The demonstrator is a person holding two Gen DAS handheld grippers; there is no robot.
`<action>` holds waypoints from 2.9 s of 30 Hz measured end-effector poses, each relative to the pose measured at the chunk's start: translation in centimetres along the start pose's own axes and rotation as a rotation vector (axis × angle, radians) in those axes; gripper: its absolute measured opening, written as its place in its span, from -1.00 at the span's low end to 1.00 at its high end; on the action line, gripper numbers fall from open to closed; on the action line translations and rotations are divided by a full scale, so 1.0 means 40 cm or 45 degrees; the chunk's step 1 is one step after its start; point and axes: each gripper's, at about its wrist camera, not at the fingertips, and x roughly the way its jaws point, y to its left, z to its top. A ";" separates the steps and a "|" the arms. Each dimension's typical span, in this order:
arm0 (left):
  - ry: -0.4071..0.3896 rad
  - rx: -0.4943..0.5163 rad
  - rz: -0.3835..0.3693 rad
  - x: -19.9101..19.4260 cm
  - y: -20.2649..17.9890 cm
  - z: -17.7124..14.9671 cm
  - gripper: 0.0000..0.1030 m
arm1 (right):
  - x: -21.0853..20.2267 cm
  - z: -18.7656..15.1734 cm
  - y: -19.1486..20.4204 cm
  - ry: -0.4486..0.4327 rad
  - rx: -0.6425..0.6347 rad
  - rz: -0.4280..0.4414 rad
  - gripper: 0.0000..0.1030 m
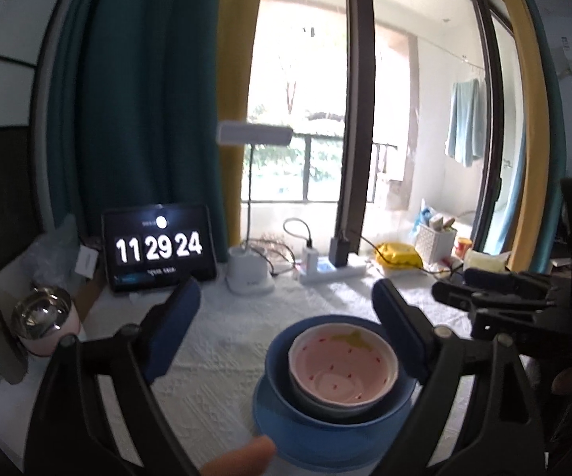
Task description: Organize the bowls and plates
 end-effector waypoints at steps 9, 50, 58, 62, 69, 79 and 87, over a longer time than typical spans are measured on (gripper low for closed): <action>-0.104 -0.034 0.005 -0.065 0.000 -0.016 0.74 | -0.095 -0.017 0.044 -0.189 -0.125 -0.074 0.12; -0.248 -0.014 -0.035 -0.183 -0.024 0.050 0.74 | -0.307 -0.005 0.034 -0.485 -0.028 -0.190 0.31; -0.251 -0.010 -0.040 -0.187 -0.026 0.052 0.74 | -0.306 -0.002 0.030 -0.483 -0.023 -0.185 0.31; -0.248 -0.007 -0.042 -0.189 -0.029 0.051 0.74 | -0.303 -0.001 0.031 -0.474 -0.027 -0.177 0.31; -0.248 -0.006 -0.041 -0.190 -0.030 0.051 0.74 | -0.303 0.001 0.033 -0.470 -0.029 -0.176 0.31; -0.244 -0.013 -0.057 -0.193 -0.035 0.051 0.74 | -0.305 -0.001 0.035 -0.465 -0.037 -0.169 0.31; -0.247 -0.008 -0.067 -0.197 -0.036 0.052 0.74 | -0.305 0.000 0.034 -0.463 -0.033 -0.169 0.31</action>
